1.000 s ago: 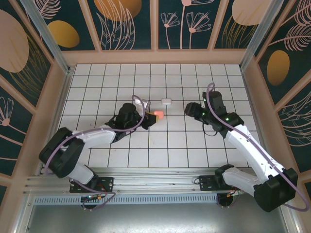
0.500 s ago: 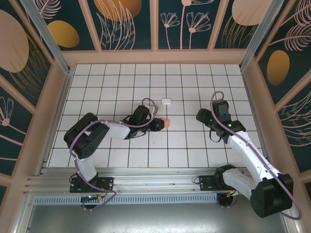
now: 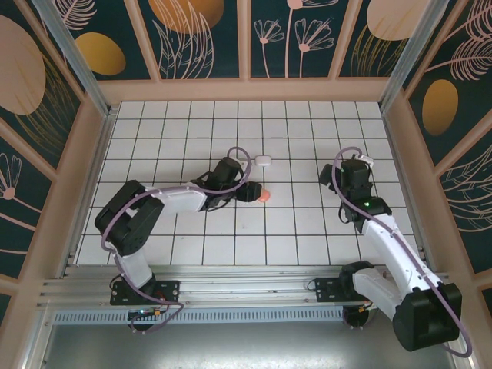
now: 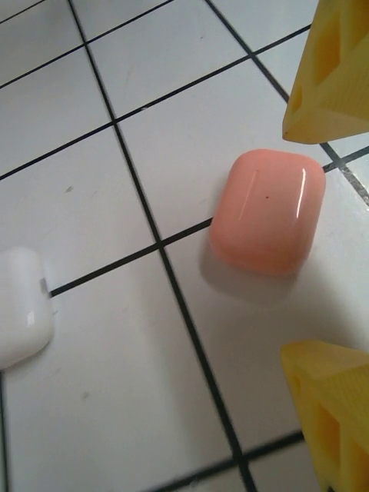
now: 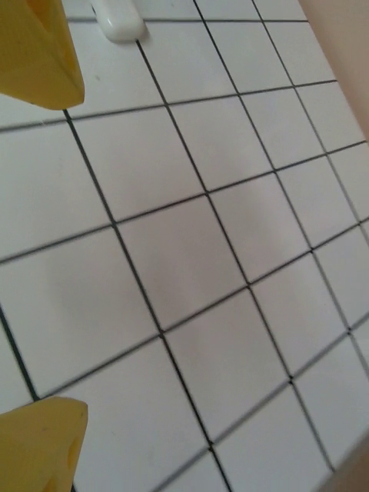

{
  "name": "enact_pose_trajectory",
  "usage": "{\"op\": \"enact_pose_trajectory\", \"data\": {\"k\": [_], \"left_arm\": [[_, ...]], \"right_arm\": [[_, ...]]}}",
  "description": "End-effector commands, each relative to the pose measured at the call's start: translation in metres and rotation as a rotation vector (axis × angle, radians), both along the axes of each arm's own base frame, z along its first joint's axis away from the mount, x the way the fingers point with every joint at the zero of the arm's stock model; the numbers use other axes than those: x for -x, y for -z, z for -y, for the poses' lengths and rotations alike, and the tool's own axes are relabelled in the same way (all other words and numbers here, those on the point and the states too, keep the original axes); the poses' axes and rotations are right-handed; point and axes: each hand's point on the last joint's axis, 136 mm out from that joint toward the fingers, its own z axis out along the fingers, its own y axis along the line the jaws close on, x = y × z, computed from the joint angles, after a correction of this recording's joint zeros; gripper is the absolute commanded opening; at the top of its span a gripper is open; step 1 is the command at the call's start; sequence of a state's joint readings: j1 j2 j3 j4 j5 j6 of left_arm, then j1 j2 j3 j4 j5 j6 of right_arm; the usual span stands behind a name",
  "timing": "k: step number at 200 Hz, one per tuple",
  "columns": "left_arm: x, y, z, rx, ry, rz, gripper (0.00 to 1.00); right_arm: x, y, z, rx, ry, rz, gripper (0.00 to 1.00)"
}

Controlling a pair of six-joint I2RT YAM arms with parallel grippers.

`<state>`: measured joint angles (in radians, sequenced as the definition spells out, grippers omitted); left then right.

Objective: Insert the wireless bluetooth earbuds into the charging case

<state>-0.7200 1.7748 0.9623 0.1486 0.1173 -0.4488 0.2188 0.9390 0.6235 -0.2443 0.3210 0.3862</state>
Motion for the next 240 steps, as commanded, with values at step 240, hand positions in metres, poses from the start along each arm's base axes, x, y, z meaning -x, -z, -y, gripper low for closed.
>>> {"op": "enact_pose_trajectory", "data": {"k": [240], "left_arm": [[-0.021, -0.093, -0.34, -0.256, -0.824, 0.857, 0.99]], "right_arm": [[-0.056, 0.03, 0.041, 0.177, -0.08, 0.491, 0.99]]}}
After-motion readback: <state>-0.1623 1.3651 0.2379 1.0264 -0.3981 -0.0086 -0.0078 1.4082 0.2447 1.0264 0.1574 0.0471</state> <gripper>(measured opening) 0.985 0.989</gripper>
